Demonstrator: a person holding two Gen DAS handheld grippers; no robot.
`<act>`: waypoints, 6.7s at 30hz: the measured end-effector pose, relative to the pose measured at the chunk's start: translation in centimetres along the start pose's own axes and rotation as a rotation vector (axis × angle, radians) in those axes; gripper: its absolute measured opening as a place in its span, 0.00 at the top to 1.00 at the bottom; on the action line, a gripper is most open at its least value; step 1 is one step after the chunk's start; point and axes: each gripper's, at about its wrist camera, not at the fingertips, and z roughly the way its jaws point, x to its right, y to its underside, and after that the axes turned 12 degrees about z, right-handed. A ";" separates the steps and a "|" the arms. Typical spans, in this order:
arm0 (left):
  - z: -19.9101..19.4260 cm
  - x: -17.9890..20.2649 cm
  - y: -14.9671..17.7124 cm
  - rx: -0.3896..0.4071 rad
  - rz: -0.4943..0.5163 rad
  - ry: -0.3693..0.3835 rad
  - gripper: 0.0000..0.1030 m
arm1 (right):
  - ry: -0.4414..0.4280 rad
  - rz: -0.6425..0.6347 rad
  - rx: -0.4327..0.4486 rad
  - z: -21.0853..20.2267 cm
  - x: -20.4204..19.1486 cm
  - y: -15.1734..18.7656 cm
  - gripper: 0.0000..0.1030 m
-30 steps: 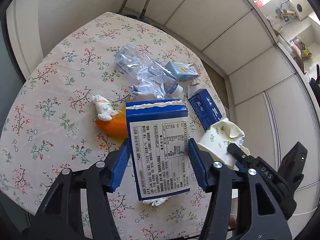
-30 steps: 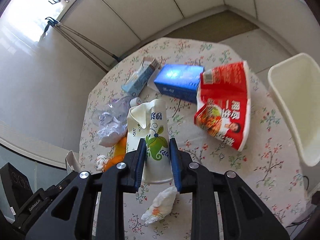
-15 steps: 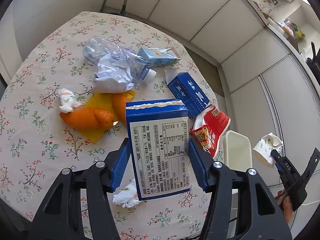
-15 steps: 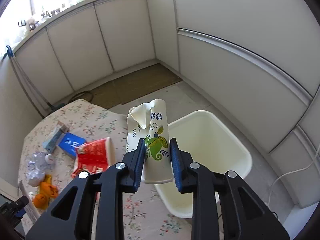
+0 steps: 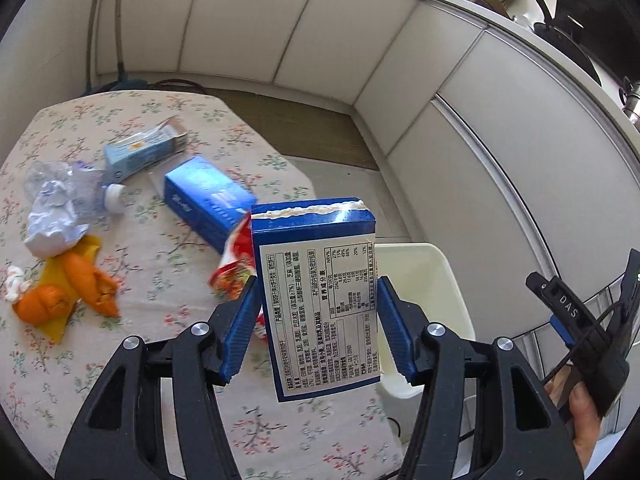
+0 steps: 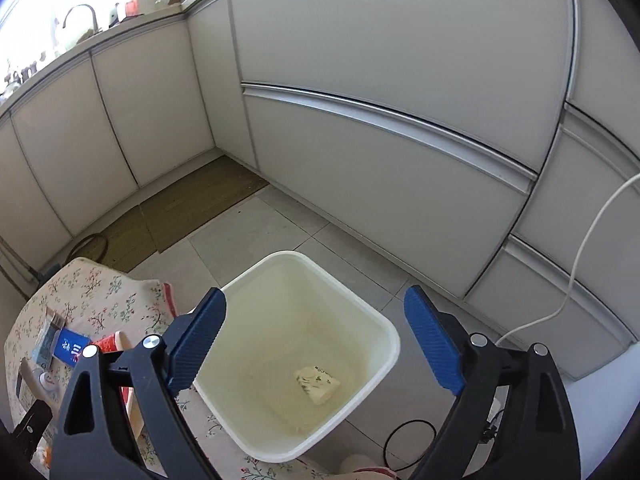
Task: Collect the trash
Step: 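Carry the blue-and-white box over the bin with the left tool and release it, then lower the left tool onto the crumpled white tissue and grasp it, then grasp an orange peel with the right tool while the left tool holds the tissue, then carry the orange peel to the bin with the right tool and release it, then carry the tissue over the bin with the left tool and release it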
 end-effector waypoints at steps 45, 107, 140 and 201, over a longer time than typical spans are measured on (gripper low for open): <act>-1.3 -1.2 3.2 -0.143 0.110 -0.217 0.07 | -0.156 -0.137 -0.110 -2.8 -2.8 6.1 0.10; -16.8 -23.5 5.7 -0.017 -0.314 -0.200 0.58 | -0.524 -0.776 -0.522 -1.1 -30.8 29.3 0.17; -14.9 -23.4 5.8 -0.035 -0.354 -0.217 0.58 | -0.640 -0.678 -0.538 -5.8 -28.0 24.4 0.77; 5.7 9.4 -1.9 0.001 0.237 0.130 0.57 | -0.002 0.132 0.006 2.3 6.7 -4.0 0.15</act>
